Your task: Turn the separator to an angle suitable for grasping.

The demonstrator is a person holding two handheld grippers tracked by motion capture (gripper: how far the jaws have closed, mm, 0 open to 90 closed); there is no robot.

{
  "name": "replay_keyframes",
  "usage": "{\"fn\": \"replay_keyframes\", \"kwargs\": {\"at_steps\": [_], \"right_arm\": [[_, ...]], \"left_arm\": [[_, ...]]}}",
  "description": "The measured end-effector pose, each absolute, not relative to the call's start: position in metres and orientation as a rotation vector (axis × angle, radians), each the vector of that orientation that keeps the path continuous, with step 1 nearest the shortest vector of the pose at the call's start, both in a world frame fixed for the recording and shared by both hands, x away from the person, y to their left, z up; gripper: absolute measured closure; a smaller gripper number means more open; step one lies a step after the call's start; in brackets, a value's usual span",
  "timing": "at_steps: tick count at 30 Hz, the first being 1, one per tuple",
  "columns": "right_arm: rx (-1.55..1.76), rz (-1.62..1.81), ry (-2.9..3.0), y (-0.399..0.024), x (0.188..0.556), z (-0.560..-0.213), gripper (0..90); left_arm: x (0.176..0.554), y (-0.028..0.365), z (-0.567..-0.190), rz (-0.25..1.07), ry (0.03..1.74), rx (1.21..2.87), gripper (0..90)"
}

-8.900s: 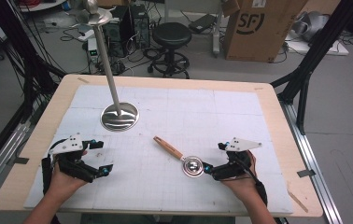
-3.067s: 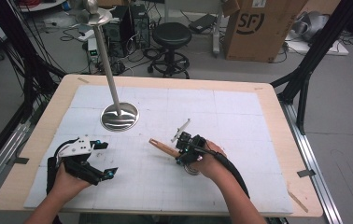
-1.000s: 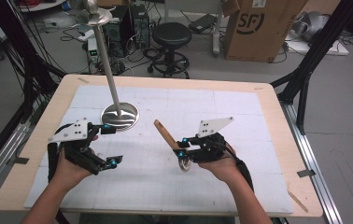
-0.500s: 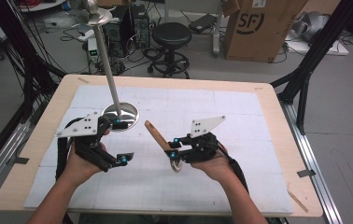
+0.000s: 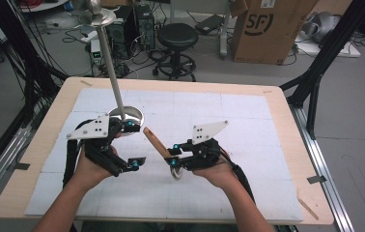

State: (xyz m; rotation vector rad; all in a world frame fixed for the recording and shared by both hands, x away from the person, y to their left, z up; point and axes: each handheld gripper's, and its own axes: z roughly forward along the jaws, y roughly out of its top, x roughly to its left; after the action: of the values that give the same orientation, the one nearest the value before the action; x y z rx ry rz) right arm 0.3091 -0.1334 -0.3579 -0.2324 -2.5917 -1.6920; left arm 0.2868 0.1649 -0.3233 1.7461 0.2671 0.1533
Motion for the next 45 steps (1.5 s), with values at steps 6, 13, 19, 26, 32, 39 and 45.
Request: {"fn": "replay_keyframes", "kwargs": {"at_steps": [6,13,19,26,32,39,45], "right_arm": [[-0.198,-1.717,-2.562,-0.131,0.307,-0.357,69.0],[-0.18,-1.724,-2.541,-0.129,0.306,-0.357,69.0],[-0.174,-1.716,-2.542,-0.128,0.306,-0.358,69.1],[-0.16,-1.742,-2.518,-0.128,0.306,-0.357,69.0],[-0.142,-1.758,-2.499,-0.127,0.306,-0.357,69.1],[-0.139,-1.758,-2.493,-0.126,0.306,-0.358,69.0],[-0.151,-1.762,-2.485,-0.126,0.306,-0.358,69.1]], "left_arm": [[0.291,0.158,-0.323,0.136,0.253,1.733,8.0],[0.295,0.157,-0.326,0.106,0.231,1.731,26.1],[0.298,0.153,-0.33,0.07,0.192,1.735,36.2],[0.297,0.15,-0.331,0.055,0.174,1.733,40.6],[0.296,0.151,-0.33,0.053,0.17,1.714,46.3],[0.295,0.149,-0.331,0.069,0.171,1.724,50.9],[0.295,0.151,-0.33,0.059,0.16,1.706,57.4]]}}
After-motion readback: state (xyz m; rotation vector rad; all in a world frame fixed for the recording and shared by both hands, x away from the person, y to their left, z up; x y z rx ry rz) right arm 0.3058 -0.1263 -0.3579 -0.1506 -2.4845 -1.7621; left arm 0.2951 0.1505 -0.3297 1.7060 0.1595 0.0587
